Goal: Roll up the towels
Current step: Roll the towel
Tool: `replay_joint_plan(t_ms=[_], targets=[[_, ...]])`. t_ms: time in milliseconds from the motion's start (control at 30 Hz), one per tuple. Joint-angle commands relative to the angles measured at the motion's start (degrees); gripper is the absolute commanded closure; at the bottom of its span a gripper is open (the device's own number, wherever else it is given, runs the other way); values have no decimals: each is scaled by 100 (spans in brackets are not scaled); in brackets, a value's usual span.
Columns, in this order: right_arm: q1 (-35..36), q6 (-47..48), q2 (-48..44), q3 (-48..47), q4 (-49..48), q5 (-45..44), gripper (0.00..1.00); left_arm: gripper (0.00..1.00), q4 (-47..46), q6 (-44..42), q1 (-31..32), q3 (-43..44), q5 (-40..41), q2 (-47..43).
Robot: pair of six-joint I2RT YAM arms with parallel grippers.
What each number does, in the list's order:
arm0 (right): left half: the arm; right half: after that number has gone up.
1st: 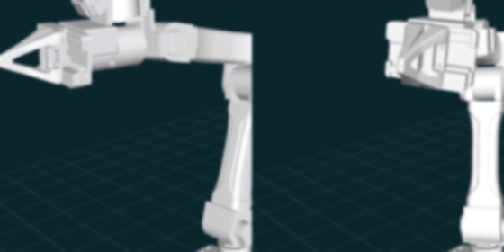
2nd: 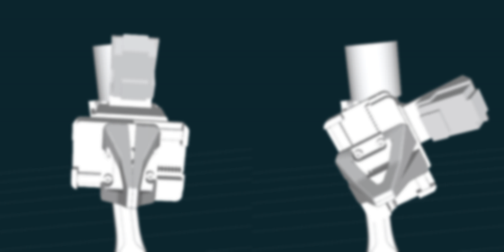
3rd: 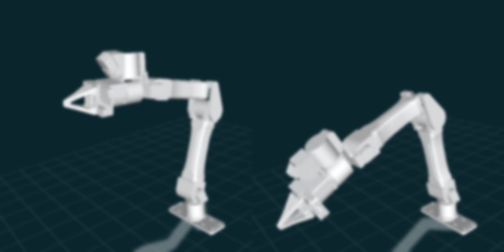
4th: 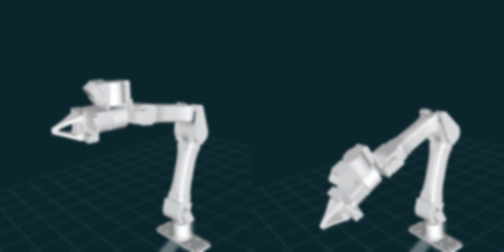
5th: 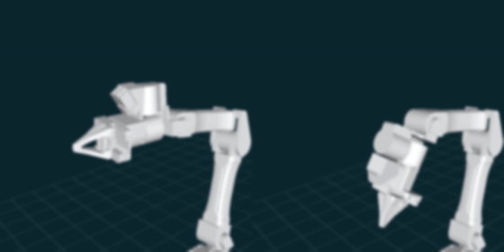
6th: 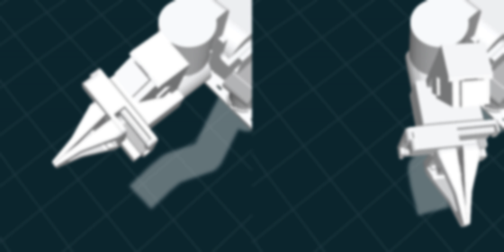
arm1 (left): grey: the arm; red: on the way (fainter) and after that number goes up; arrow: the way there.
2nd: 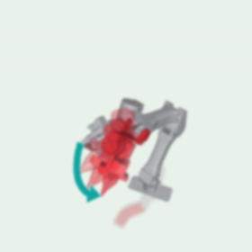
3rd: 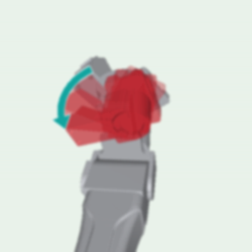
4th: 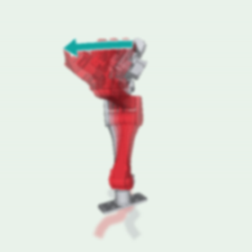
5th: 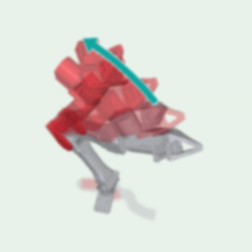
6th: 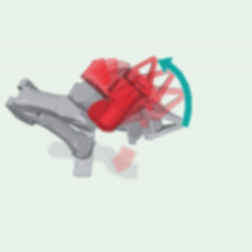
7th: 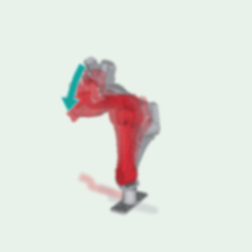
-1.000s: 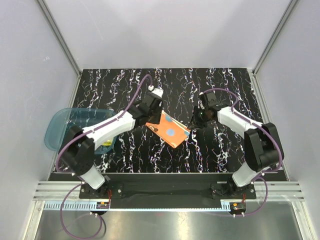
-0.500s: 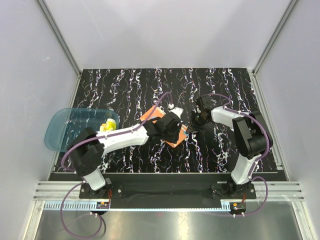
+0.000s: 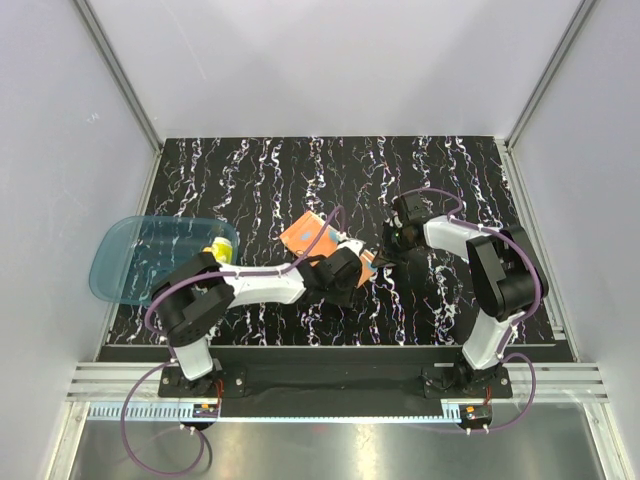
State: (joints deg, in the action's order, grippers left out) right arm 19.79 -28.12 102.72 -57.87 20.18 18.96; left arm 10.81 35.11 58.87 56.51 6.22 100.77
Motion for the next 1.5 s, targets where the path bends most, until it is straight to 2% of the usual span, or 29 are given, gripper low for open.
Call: replay_joint_plan(t_ms=[0, 233, 400, 600, 833, 933, 1233, 1467], targets=[[-2, 87, -67, 162, 205, -209, 100, 64, -518, 145, 28, -245, -129, 57], [7, 96, -348, 171, 398, -182, 100, 65, -290, 277, 142, -536, 90, -768], [7, 131, -428, 47, 530, -182, 100, 66, -18, 207, 151, -203, 265, -1156], [7, 87, -358, 65, 530, -95, 100, 67, 167, 22, 142, 579, 397, -498], [-2, 87, -340, 83, 557, -42, 100, 69, 53, 48, 125, 818, 381, 504], [-2, 78, -340, 83, 583, -59, 100, 69, -113, 188, 133, 547, 205, 593], [-2, 43, -278, 21, 724, -217, 100, 68, -492, 514, 142, -544, 178, -39], [-2, 61, -358, -111, 943, -534, 100, 64, -70, 541, 212, -624, 433, -523]])
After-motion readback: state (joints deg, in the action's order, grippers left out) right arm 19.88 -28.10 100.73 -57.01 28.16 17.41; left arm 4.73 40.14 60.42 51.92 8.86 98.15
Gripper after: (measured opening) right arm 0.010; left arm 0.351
